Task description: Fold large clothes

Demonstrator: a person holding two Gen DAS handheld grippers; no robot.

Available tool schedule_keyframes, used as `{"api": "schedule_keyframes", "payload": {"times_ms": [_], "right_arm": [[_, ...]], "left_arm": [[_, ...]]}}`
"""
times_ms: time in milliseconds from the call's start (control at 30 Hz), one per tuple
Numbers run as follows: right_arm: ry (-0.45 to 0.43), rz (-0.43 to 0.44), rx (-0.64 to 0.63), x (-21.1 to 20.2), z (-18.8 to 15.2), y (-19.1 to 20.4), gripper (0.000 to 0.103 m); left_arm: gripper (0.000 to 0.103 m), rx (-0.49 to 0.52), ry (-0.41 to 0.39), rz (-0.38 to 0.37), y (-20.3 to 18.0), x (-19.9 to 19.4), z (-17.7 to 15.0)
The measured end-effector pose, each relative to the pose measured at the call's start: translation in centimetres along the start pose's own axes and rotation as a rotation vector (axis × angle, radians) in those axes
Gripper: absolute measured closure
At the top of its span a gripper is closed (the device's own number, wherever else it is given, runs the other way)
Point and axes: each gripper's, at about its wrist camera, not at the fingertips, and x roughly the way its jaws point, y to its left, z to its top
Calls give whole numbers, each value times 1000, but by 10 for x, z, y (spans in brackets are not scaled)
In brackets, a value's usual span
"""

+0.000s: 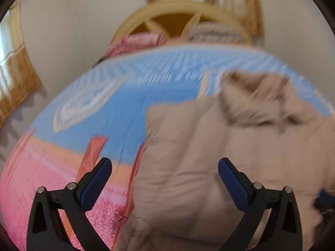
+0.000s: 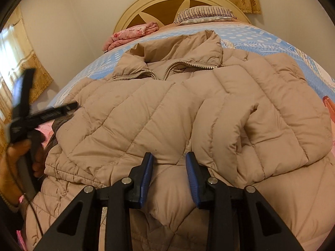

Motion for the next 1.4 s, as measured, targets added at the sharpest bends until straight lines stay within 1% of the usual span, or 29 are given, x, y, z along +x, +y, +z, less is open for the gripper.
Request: {"api": "schedule_keyframes", "payload": {"times_ms": [33,67,100,167,200,267,333,367,467,767,1400], "right_arm": [[-1,-2,-1,1,0,0,70],[-1,-3,-2,1,0,1,70],[-2,-4,-3,1,0,1,70],[-2,-2,-2,1,0,0,70],[-3,0,0,0,0,0,70],[-4,5,3,0,0,-1,70],[-5,9,6,0,0,-2,70],[-6,10,7,0,-1,-2,70],[-7,18,10,0,-1,-3,70],[-4,22,13,0,-1,-4,70],[5,-9,-9,2,0,1,70]], "left_arm": [[0,14,-30,-32,-8,-12,4],[0,29,-41,-55,-15,-18,7],[0,48,-43,-100,-24,-21,10],[0,62,-9,-157,-38,-12,12],[0,64,16,-165,-44,-5,11],[0,66,79,-156,-50,17,6],[0,47,155,-147,-49,45,-4],[0,35,177,-154,-45,55,-8],[0,-5,199,-193,-35,65,-12],[0,8,199,-184,-42,74,-18],[0,4,190,-179,-43,70,-21]]}}
